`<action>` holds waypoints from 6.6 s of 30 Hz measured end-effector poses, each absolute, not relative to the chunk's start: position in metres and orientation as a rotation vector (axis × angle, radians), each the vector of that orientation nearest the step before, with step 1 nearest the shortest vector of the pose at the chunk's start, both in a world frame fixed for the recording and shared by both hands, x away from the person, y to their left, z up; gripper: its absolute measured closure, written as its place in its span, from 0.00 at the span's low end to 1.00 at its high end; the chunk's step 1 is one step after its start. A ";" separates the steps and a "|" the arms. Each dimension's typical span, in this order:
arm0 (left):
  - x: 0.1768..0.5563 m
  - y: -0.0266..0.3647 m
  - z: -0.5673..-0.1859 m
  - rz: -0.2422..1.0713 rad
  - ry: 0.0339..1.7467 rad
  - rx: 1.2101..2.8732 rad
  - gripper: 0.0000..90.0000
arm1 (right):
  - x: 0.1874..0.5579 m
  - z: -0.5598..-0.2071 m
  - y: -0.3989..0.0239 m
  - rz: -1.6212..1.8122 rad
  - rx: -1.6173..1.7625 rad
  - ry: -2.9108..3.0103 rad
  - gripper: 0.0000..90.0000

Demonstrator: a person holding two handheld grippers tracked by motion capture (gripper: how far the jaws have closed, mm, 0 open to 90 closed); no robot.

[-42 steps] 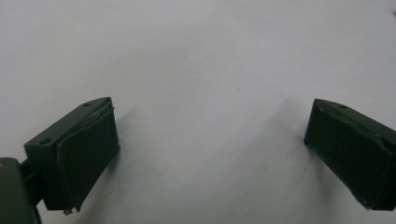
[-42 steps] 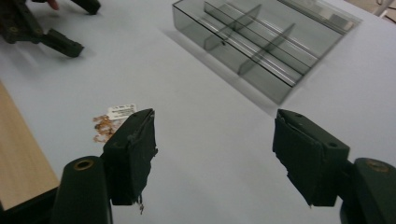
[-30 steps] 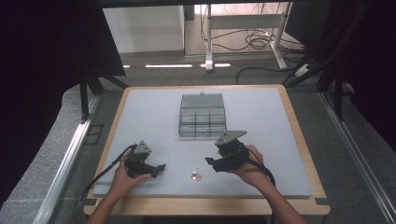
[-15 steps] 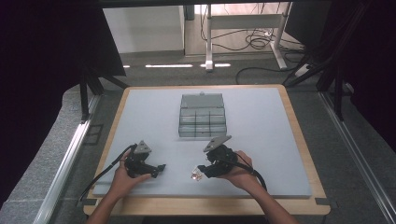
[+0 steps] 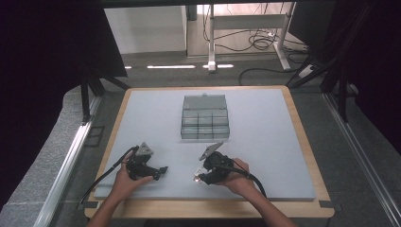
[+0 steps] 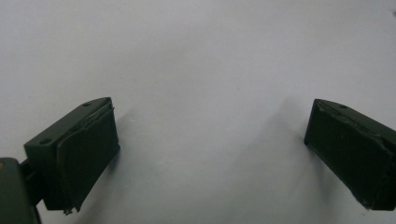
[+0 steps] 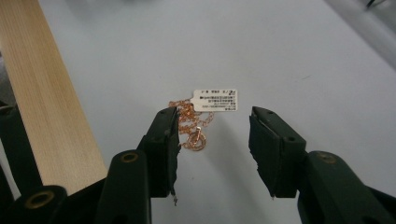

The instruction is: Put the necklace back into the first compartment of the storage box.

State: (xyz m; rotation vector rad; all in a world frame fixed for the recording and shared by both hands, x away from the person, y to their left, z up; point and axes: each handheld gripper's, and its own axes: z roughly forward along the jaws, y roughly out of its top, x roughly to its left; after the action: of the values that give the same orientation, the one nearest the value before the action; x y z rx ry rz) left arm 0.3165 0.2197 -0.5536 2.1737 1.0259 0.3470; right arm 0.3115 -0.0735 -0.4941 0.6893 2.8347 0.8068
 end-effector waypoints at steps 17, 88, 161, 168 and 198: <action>0.316 0.220 -0.554 0.348 1.026 2.173 0.03 | 0.311 -0.510 -0.059 0.686 0.636 2.872 0.77; 0.316 0.220 -0.553 0.348 1.024 2.176 0.03 | 0.326 -0.386 -0.081 1.133 0.630 2.703 0.86; 0.317 0.220 -0.554 0.350 1.023 2.175 0.03 | 0.387 -0.268 -0.067 1.331 0.719 2.466 0.85; 0.317 0.220 -0.554 0.350 1.024 2.173 0.03 | 0.404 -0.256 -0.061 1.341 0.755 2.420 0.85; 0.317 0.220 -0.554 0.343 1.025 2.173 0.03 | 0.470 -0.270 -0.028 1.405 0.936 2.293 0.85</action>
State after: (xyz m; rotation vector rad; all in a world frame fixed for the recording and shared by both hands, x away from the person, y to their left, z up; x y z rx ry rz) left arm 0.3166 0.2198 -0.5537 2.1735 1.0252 0.3434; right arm 0.4703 -0.0276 -0.2699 0.9362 2.2927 1.4048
